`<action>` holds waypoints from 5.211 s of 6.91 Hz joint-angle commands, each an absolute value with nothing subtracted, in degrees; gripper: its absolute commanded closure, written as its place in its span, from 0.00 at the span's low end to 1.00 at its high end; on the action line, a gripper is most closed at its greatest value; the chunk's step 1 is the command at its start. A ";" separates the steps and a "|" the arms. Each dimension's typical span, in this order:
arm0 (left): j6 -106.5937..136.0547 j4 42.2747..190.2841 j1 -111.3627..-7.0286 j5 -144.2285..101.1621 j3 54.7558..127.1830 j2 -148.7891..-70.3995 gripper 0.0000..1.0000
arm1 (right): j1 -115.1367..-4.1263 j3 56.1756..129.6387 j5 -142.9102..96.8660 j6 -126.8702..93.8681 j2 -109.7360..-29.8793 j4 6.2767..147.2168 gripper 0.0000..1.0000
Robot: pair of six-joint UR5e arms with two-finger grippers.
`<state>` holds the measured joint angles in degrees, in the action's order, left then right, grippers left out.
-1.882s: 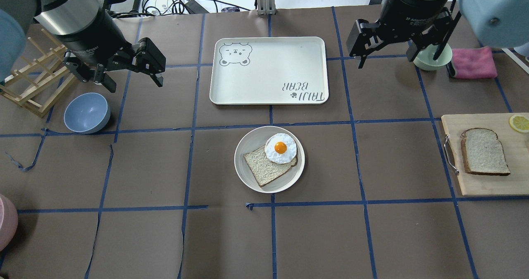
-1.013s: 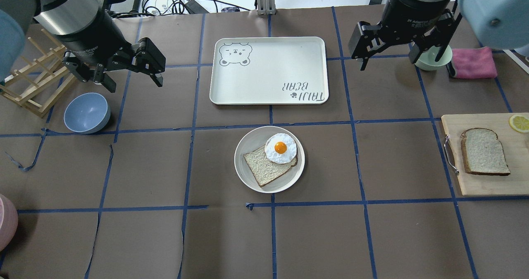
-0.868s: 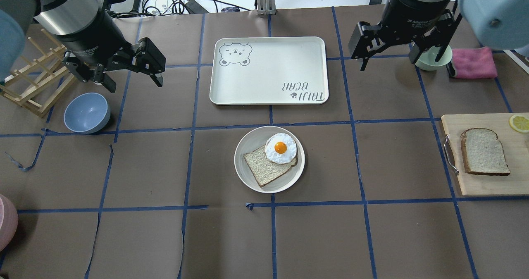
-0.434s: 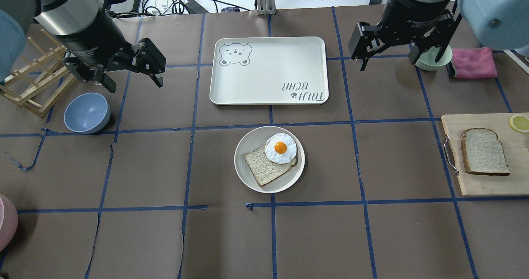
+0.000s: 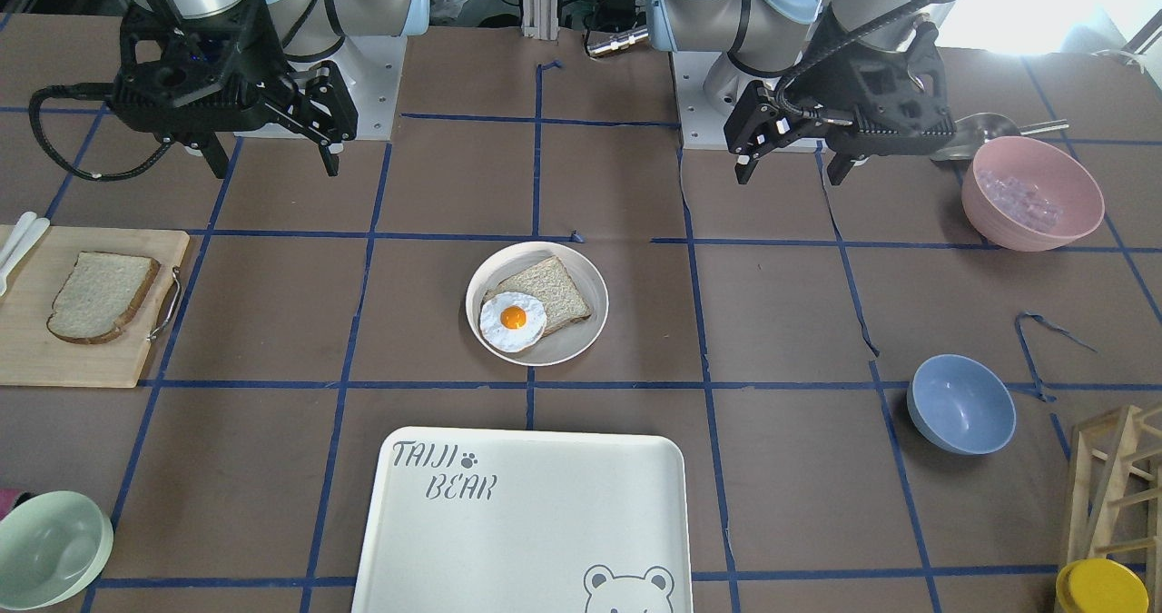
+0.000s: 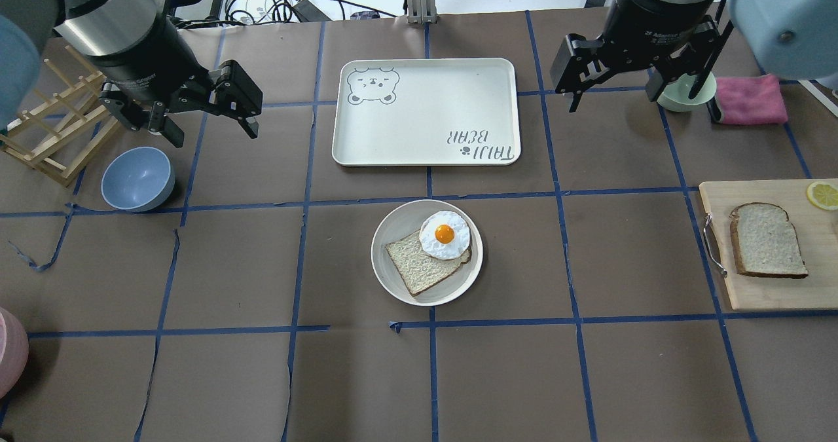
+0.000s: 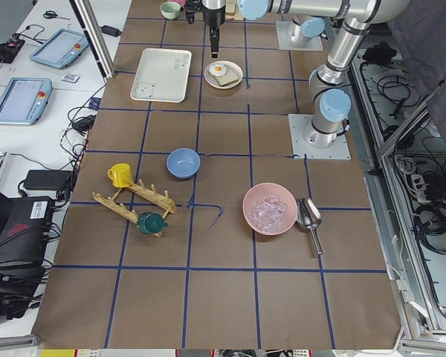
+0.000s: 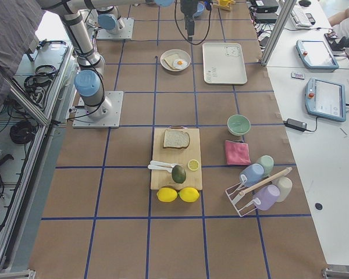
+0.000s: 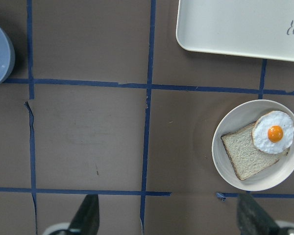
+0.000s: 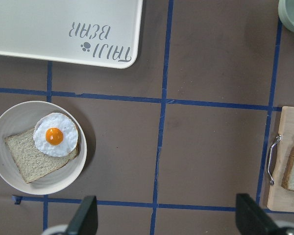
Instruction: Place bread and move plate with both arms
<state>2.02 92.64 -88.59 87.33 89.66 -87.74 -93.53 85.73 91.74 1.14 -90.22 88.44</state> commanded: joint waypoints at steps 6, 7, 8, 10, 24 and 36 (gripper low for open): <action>2.02 92.64 -88.59 87.36 89.74 -87.71 0.00 | -93.52 85.69 92.37 1.05 -90.35 88.24 0.00; 2.02 92.64 -88.59 87.36 89.74 -87.71 0.00 | -93.52 85.69 92.20 1.05 -90.35 88.42 0.00; 2.02 92.64 -88.59 87.36 89.74 -87.71 0.00 | -93.52 85.69 92.11 1.05 -90.35 88.50 0.00; 2.02 92.72 -88.59 87.36 89.74 -87.71 0.00 | -93.52 85.69 92.11 1.05 -90.35 88.51 0.00; 2.02 92.64 -88.59 87.36 89.74 -87.71 0.00 | -90.29 85.96 92.20 3.93 -90.09 88.51 0.00; 2.02 92.72 -88.68 87.36 89.74 -87.71 0.00 | -43.69 109.60 86.57 47.20 -75.26 113.81 0.01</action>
<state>2.02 92.72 -88.68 87.36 89.74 -87.72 -44.32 109.40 86.38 46.95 -77.85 112.28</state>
